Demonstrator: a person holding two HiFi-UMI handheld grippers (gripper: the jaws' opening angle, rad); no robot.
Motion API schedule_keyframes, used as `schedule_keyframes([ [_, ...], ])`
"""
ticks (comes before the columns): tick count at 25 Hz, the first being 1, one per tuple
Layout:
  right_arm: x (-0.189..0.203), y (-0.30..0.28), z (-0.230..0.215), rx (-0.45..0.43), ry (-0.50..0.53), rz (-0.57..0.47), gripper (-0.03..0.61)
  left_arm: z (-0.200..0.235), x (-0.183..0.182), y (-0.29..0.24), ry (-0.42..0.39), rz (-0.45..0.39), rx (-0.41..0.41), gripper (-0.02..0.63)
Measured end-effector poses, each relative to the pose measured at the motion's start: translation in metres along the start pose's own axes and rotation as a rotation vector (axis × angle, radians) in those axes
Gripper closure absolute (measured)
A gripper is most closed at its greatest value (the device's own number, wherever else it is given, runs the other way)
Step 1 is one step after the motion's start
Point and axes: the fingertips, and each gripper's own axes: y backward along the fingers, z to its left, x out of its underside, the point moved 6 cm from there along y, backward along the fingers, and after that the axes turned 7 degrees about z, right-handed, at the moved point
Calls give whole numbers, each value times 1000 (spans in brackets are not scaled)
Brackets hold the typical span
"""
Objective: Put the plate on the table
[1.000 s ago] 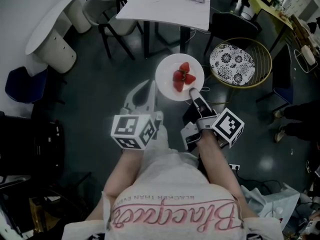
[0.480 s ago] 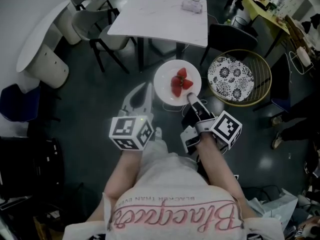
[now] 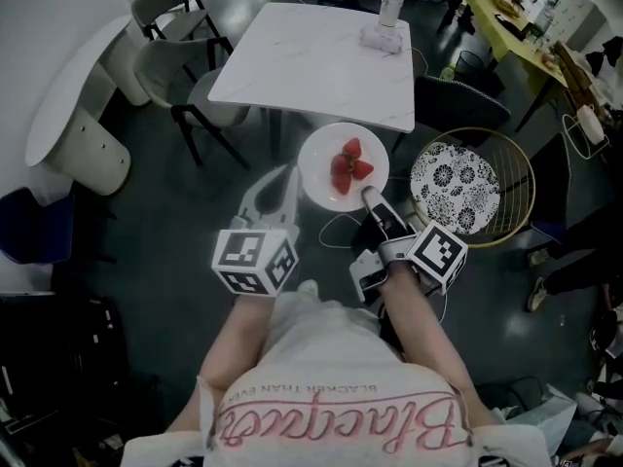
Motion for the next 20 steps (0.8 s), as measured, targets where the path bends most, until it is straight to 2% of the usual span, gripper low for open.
schedule_keyframes([
  [6,-14,-43,4,-18,-1,-15,568,28,-10,-33,-4,0,26,612],
  [10,-27,-81,2,10,-12,-33,568,61,-20,-64,15,10,38,612],
  [20,-56,-126,-12,47,-19,-23,568,94,-21,-114,56,31,31,612],
])
